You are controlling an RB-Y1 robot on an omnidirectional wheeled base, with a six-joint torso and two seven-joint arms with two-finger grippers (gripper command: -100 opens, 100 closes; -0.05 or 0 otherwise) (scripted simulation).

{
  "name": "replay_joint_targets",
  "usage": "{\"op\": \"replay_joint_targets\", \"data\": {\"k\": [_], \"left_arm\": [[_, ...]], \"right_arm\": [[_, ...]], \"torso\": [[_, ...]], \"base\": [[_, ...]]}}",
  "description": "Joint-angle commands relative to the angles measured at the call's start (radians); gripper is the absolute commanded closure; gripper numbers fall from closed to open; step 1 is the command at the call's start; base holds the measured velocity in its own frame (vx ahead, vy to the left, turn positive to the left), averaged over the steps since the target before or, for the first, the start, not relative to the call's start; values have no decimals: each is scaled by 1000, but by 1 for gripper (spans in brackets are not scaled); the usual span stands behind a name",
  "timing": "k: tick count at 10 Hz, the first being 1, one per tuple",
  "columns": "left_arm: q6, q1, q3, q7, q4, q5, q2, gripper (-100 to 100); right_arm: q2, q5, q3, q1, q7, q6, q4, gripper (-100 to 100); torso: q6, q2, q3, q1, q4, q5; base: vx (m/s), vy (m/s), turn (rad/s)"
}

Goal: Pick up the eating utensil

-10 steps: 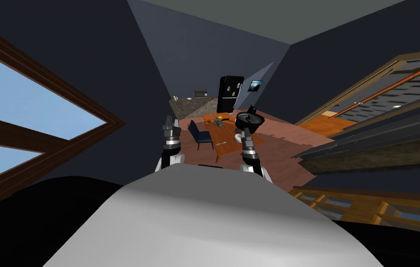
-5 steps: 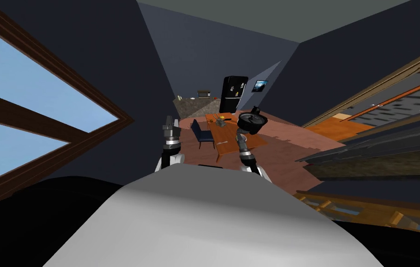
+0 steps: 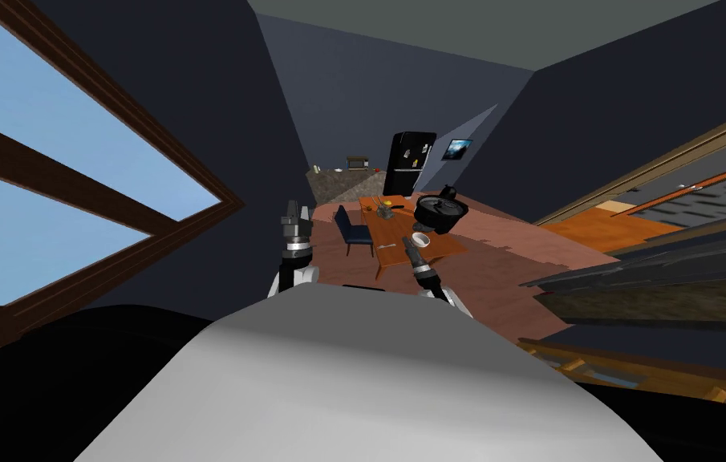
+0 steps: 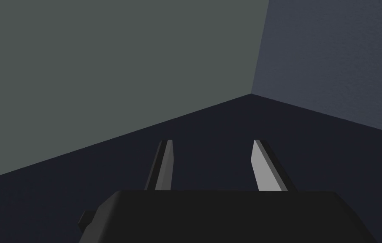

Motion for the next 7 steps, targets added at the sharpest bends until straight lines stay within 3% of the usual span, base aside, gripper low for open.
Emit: {"op": "replay_joint_targets", "data": {"k": [1,2,3,5,7], "left_arm": [[0,0,0,0,0,0,0,0],[0,0,0,0,0,0,0,0],[0,0,0,0,0,0,0,0],[0,0,0,0,0,0,0,0],[0,0,0,0,0,0,0,0]], "right_arm": [[-15,7,12,0,12,0,30,-100],[-57,16,28,-10,26,2,70,-100],[-57,16,28,-10,26,2,79,-100],[-123,39,64,-30,57,5,156,-100],[-140,39,64,-30,57,5,181,-100]], "torso": [[0,0,0,0,0,0],[0,0,0,0,0,0],[0,0,0,1,0,0],[0,0,0,0,0,0],[1,0,0,1,0,0]], "base": [[-41,1,69],[-46,5,144],[-40,5,64],[-52,9,162],[-28,7,27]]}}
